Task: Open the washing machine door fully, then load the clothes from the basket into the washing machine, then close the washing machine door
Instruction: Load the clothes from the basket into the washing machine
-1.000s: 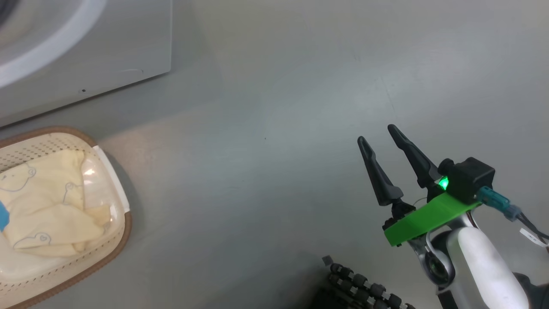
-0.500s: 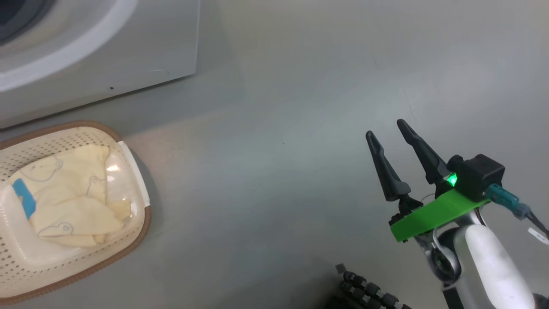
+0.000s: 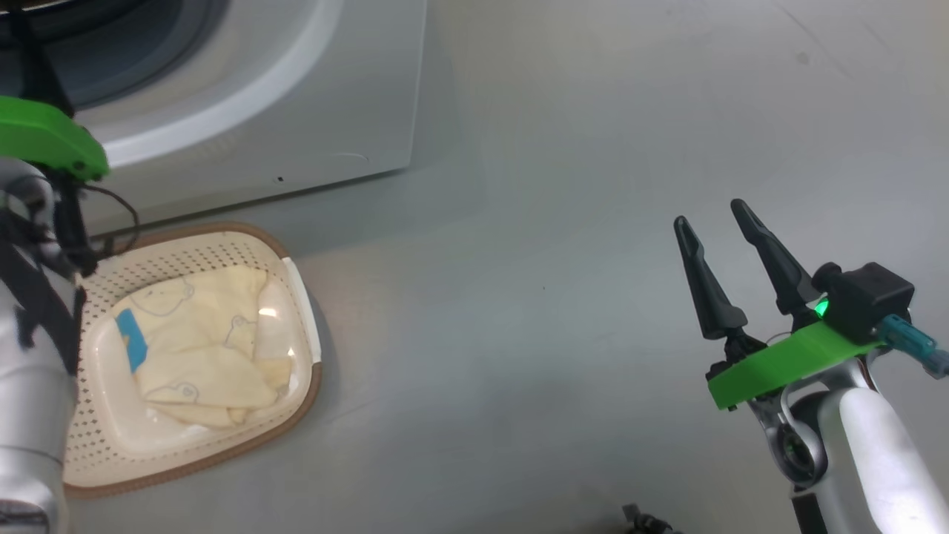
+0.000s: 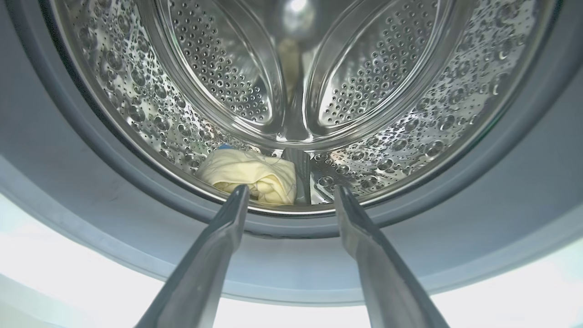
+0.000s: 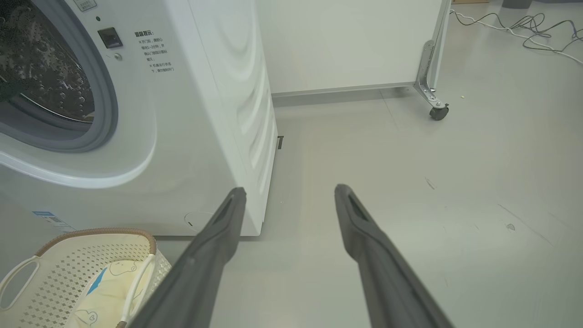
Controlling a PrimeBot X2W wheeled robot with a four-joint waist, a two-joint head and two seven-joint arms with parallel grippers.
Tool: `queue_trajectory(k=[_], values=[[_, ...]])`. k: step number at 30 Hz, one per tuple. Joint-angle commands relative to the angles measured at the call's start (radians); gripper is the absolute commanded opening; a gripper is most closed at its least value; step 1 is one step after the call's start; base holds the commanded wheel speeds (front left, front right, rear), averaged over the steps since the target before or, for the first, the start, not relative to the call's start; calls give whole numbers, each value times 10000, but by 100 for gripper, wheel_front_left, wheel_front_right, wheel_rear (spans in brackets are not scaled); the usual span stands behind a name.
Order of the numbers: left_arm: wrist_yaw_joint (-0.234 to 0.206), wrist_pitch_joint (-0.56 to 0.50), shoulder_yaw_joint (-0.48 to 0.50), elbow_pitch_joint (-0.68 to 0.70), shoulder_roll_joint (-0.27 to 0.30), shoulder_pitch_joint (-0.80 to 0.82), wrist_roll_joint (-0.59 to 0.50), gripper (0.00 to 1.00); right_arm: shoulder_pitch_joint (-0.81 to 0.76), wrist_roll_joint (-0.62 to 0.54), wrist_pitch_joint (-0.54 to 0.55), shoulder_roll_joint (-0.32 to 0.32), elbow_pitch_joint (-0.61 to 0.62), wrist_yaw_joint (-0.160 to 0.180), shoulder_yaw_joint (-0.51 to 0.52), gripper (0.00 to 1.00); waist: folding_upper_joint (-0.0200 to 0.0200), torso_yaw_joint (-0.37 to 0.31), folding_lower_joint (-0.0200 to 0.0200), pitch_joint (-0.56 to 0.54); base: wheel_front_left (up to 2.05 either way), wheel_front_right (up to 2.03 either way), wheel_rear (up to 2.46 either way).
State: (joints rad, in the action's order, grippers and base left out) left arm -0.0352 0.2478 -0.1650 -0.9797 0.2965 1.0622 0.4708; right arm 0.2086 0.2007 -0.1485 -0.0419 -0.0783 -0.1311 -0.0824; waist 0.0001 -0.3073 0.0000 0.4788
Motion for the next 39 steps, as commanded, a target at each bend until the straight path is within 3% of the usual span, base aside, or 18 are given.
queue_trajectory(k=[1,10,19,29,39], values=[[-117,133,236,675,329,-262,-149,100,-162,-76,45,-83,355,4,-26,100,-1,332,0,-421,0,0,0],[-876,138,664,4402,-503,-4550,-904,100,-835,-512,570,-83,703,4,538,100,-1,1107,0,-1821,0,0,0],[-1535,138,969,6778,-867,-7641,-1360,100,-1464,-848,1117,-149,1018,4,769,100,-1,1710,0,-3078,0,0,0],[-1935,49,888,7905,-1108,-9641,-1411,100,-1914,-869,1555,-365,1310,4,688,100,-1,2167,0,-3995,0,0,0],[-2046,-220,656,8375,-1131,-10090,-1434,100,-2117,-856,1698,-333,1453,4,627,100,-1,2350,0,-4133,0,0,0]])
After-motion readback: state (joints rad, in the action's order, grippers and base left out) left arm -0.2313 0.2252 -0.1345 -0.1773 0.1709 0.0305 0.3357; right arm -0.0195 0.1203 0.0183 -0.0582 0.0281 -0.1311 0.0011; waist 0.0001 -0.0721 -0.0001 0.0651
